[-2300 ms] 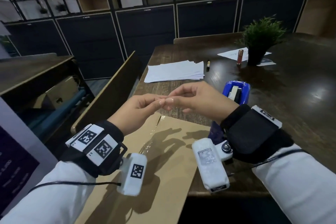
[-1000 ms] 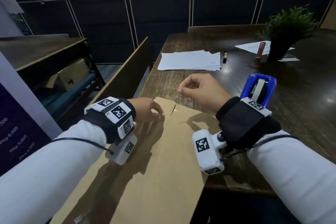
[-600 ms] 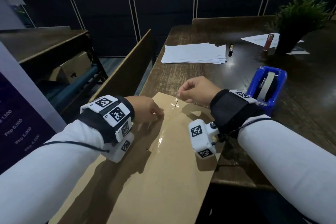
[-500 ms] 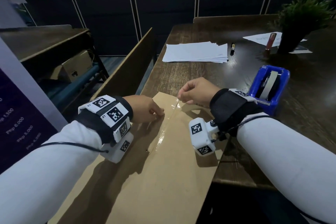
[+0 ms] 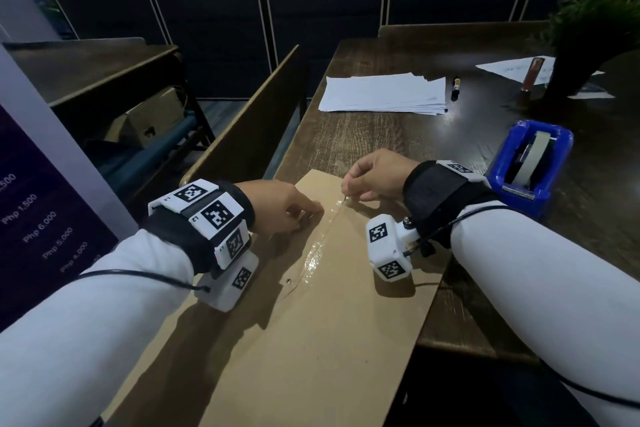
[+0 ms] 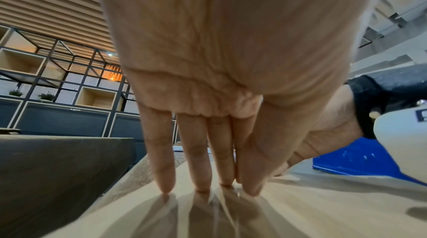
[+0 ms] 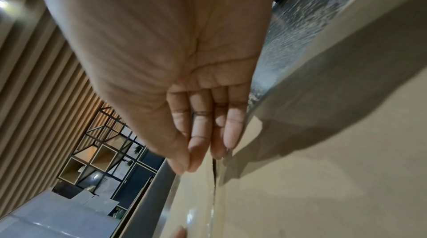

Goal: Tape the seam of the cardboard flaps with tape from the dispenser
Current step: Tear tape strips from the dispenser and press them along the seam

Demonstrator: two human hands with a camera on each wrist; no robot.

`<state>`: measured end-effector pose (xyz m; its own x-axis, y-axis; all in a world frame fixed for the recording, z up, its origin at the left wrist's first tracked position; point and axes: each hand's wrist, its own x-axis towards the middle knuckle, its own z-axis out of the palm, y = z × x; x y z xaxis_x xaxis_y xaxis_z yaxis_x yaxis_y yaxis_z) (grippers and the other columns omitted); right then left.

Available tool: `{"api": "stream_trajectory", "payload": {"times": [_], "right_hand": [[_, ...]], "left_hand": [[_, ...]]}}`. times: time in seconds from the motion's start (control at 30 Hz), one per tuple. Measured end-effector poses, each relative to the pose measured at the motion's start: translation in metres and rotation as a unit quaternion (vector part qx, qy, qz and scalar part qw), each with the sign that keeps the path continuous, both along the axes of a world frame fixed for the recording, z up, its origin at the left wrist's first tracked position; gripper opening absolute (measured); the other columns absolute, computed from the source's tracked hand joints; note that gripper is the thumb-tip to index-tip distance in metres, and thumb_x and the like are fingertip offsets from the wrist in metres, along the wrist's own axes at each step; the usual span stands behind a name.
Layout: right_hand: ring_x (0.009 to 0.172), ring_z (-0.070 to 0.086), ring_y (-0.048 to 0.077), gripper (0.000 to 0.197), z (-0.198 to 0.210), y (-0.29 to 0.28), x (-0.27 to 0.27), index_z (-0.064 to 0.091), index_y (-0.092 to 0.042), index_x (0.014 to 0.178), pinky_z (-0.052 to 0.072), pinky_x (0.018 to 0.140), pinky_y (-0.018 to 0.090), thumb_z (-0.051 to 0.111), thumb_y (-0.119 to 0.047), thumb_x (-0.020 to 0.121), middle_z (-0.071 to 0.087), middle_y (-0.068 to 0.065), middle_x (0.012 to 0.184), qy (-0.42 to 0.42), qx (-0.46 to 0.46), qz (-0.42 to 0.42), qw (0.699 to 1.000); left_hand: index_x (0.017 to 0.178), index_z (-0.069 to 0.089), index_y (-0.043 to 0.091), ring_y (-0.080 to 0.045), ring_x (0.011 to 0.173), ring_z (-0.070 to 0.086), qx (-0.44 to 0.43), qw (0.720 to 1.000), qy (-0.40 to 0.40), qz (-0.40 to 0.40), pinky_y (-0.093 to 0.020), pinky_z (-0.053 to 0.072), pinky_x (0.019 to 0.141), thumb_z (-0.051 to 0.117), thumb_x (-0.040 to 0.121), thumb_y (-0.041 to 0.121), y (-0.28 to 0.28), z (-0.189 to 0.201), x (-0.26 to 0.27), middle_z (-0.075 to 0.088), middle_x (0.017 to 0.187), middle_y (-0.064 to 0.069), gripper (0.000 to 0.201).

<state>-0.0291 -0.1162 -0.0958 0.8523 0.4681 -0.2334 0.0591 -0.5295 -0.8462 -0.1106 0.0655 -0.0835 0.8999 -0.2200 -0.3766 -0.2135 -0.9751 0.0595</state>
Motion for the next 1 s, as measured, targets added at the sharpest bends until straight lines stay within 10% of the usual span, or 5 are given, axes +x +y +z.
{"api": "stream_trajectory", "payload": {"times": [1.0], "right_hand": [[0.066,0.059,-0.002,0.008,0.003,0.006,0.002,0.067,-0.01,0.081,0.047,0.064,0.013,0.067,-0.005,0.086,0.067,-0.005,0.074,-0.013,-0.063,0.038,0.997]], "left_hand": [[0.14,0.03,0.055,-0.013,0.129,0.046,-0.001,0.999,-0.026,-0.021,-0.035,0.042,0.105,0.037,0.093,0.004,-0.004,0.001,-0.01,0.044,0.146,0.014,0.07]]}}
